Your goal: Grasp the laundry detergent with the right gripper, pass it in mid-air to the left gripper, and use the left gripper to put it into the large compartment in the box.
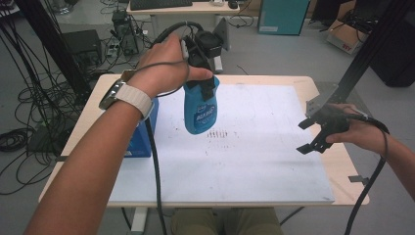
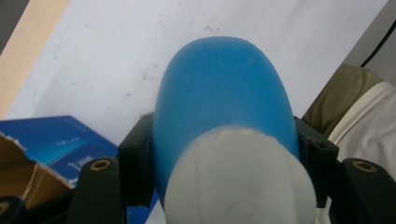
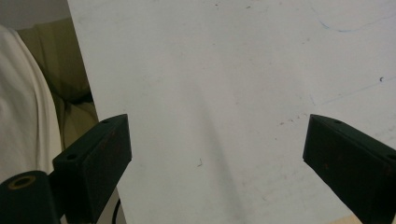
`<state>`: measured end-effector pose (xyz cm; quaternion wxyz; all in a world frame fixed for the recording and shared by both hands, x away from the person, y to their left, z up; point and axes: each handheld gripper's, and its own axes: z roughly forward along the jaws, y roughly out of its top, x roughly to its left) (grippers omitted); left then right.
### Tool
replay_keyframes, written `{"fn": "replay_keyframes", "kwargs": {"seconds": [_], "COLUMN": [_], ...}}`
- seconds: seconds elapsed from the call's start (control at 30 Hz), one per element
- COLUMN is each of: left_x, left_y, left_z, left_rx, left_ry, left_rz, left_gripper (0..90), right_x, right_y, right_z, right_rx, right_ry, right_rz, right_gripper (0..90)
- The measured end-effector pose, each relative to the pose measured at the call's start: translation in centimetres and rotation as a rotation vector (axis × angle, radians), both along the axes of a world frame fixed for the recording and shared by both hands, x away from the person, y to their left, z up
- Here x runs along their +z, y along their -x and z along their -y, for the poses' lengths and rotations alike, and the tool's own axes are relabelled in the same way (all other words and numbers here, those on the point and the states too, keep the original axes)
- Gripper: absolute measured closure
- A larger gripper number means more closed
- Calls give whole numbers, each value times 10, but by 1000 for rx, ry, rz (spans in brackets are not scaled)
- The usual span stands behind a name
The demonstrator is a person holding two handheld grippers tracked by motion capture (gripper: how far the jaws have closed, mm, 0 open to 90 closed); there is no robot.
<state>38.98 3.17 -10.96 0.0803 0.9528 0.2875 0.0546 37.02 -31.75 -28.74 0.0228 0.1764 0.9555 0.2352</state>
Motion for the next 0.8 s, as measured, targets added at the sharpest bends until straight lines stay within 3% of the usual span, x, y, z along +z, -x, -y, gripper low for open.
{"fn": "replay_keyframes", "kwargs": {"seconds": [0.17,0.37,0.47,0.63,0.8], "left_x": [12,28,36,46,53], "left_y": [-3,-10,-13,-21,-29], "left_z": [-5,-16,-25,-46,-70], "left_rx": [46,142,197,309,428], "left_ry": [-5,-12,0,19,8], "left_rz": [5,23,43,54,70], "left_gripper": [373,373,372,373,373], "right_x": [0,2,4,0,-3], "right_y": [-3,-6,-8,-12,-15], "right_z": [5,6,7,11,11], "right_rx": [-18,-24,-23,-43,-41], "right_ry": [17,31,50,40,52], "right_rz": [3,0,13,7,3], "right_gripper": [80,81,86,86,85]}}
